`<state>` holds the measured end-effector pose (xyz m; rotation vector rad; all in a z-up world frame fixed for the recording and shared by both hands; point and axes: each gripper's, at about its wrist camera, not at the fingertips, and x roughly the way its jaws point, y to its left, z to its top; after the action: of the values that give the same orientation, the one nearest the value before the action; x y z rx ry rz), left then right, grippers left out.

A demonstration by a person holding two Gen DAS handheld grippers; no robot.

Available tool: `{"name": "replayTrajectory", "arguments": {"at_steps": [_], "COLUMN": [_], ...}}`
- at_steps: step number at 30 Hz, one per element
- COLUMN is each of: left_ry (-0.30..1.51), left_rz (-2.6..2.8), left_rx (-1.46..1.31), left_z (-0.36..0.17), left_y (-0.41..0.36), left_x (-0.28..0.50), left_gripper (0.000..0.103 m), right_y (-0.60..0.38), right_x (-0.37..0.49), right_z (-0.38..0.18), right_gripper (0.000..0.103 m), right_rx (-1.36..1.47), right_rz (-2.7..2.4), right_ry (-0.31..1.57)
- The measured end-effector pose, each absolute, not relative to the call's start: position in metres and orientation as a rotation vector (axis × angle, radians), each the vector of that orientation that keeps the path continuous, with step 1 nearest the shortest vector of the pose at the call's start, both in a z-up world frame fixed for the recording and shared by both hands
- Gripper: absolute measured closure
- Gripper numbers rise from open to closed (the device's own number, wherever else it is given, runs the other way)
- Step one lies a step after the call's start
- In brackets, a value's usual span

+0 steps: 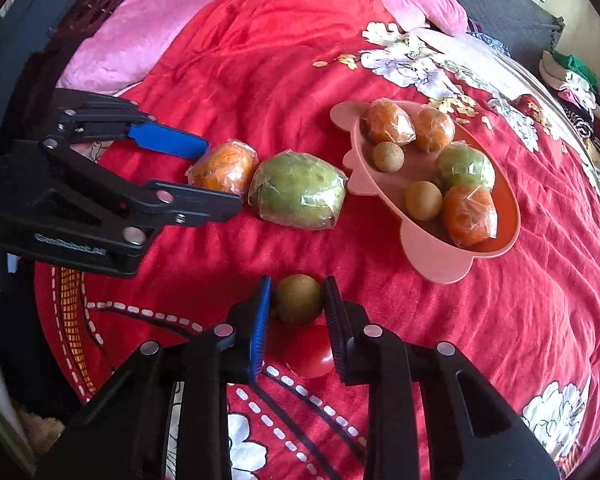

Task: Organize fruits
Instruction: 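Grasp a wrapped orange with the left gripper while the right gripper grasps a brown kiwi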

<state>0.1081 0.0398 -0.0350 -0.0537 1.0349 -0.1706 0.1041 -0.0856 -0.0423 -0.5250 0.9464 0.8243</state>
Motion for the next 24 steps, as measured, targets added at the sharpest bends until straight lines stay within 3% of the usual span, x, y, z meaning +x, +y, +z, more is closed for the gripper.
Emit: {"name": "replayTrajectory", "arguments": {"at_steps": [14,24], "left_ry": [1.046,1.007], "left_rz": [-0.204,-0.219], "left_rx": [-0.073,-0.111], "left_z": [-0.040,-0.019], "left_y": [0.038,0.041], "left_x": [0.120,0.109], "left_gripper": [0.065,0.066], "right_y": [-0.098,-0.107], "right_x": [0.110,0.110], "right_z": [-0.027,-0.016], "right_gripper": [0.078,0.079], "right_rx": [-0.426,-0.381], "right_rz": [0.823,0.816], "right_ry": [0.937,0.915]}}
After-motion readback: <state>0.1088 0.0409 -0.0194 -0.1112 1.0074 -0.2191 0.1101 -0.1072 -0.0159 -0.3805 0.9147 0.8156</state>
